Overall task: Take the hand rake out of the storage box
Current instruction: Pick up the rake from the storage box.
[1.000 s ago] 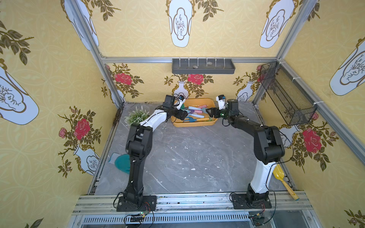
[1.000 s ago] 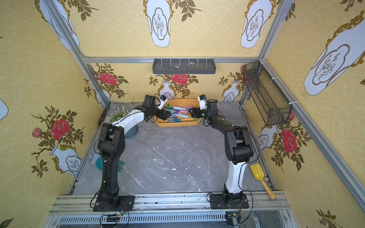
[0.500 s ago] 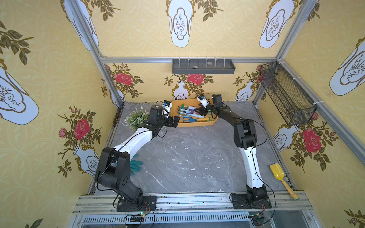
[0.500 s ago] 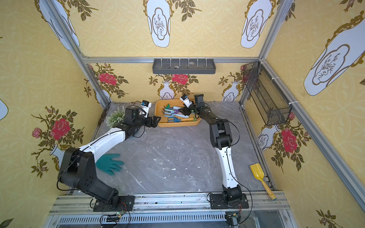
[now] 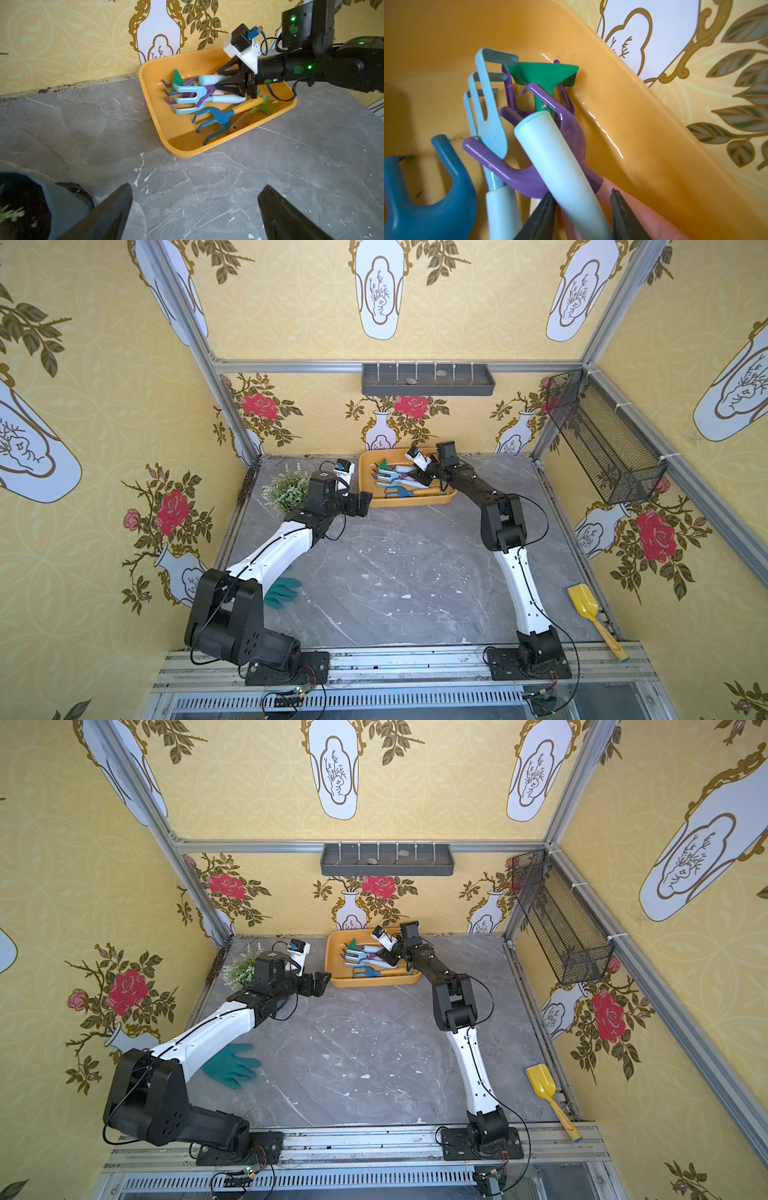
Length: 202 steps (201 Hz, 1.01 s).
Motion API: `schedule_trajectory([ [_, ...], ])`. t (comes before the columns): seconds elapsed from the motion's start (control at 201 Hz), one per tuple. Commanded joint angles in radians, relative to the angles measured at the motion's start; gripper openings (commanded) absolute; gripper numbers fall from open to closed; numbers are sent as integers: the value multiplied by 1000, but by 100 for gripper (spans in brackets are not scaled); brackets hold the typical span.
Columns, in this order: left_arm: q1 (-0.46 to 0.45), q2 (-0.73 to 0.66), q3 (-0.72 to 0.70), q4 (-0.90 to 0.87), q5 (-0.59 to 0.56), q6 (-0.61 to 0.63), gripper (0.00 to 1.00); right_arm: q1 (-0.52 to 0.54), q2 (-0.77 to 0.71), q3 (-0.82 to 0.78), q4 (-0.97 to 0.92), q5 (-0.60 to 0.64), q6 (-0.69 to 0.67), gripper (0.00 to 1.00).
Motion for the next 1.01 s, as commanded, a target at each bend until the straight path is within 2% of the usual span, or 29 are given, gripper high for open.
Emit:
schedule_trajectory([
  [0.0,0,-21,-10,-8,-4,8,100,6,38,44,-55,93,-49,44],
  [0.164,1,-60,-24,-22,-10,11,100,16,33,39,-38,142,-103,34],
  [0.523,0,-130,-66,-36,-36,10,100,34,-174,-257,151,151,-186,18],
  [0.757,0,-167,-83,-38,-17,-9,100,34,-259,-306,205,159,-206,8],
  [0.866,0,-191,-97,-34,-14,-23,100,37,-324,-351,235,125,-215,4],
  [0.931,0,-210,-104,-41,-21,-34,100,48,-396,-435,257,82,-241,0],
  [1.001,0,-240,-122,-46,-36,-51,100,79,-502,-604,307,31,-303,0],
])
